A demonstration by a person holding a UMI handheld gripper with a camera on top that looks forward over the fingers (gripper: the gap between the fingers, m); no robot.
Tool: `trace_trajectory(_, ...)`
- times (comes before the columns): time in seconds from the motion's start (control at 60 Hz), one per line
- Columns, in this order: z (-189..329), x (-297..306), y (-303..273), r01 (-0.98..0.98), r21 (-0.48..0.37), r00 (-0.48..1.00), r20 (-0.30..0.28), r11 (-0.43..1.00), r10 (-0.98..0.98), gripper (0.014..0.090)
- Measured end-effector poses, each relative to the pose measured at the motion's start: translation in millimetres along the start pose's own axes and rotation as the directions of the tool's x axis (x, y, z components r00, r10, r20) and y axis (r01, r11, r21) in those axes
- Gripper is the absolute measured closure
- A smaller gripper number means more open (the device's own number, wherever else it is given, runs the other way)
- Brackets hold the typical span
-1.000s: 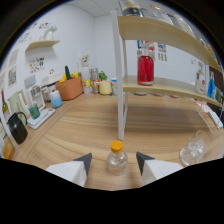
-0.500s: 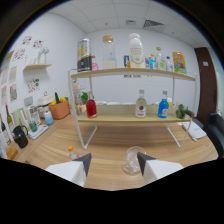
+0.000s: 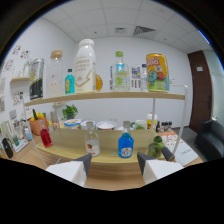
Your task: Make me a cup of Mount Fuji.
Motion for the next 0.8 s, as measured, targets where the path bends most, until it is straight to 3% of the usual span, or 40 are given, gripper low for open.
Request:
trace_trajectory(0.117, 36, 13, -9, 0.016, -0.006, 1.000, 0.005, 1.000, -0.016, 0.0210)
trace_trajectory(0.217, 63, 23, -6, 0.017, -0.031, 1.000, -0.005, 0.999, -0.017, 0.0313)
trace_trajectory(0.35, 85, 27, 2, 0.026, -0.065, 1.000, -0.001, 0.998, -0.026, 0.0517)
trace_trajectory(0.433, 90, 35, 6, 0.046, -0.070, 0.998, -0.031, 0.996, -0.049, 0.0665)
trace_trajectory(0.633, 82, 31, 6, 0.052, -0.075, 0.999, -0.005, 0.996, -0.053, 0.0687)
trace_trajectory(0.8, 44, 25, -6, -0.004, -0.047, 1.000, 0.023, 0.999, 0.005, 0.0691)
